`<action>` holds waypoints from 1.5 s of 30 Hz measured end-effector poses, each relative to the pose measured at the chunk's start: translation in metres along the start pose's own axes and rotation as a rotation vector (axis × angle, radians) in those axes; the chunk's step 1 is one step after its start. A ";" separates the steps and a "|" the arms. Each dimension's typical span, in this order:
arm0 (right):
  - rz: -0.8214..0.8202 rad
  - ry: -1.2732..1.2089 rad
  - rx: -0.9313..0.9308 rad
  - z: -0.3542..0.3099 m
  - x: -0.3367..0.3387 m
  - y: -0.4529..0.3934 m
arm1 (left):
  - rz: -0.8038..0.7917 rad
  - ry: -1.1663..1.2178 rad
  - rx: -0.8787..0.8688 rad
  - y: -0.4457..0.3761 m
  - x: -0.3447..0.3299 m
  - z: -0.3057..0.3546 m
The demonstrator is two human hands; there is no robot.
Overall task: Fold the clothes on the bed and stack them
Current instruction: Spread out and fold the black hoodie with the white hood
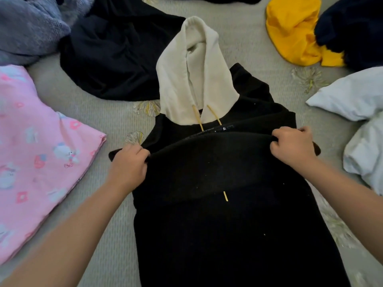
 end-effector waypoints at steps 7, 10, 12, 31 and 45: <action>0.003 0.101 -0.218 0.043 0.011 0.002 | -0.487 -0.297 0.064 -0.030 0.001 -0.011; -0.040 0.156 -0.202 0.041 0.004 0.003 | -0.586 -0.346 0.201 -0.033 0.003 -0.029; -0.051 0.182 -0.192 0.033 0.002 0.001 | -0.562 -0.364 0.275 -0.031 0.005 -0.033; -0.055 0.037 0.210 -0.003 -0.053 -0.013 | 0.139 -0.081 0.170 -0.024 -0.059 0.035; 0.171 -0.341 0.148 -0.064 -0.002 -0.110 | 0.135 0.148 0.583 -0.069 -0.081 0.016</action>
Point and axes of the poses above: each hand's wrist, its own y-axis away from the middle knuckle, its own x-axis out of the back of the hand, z = x × y, the point moved 2 cm from there along -y, towards the middle knuckle, and after that the axes turned 2 degrees about z, right-handed, at the moved point
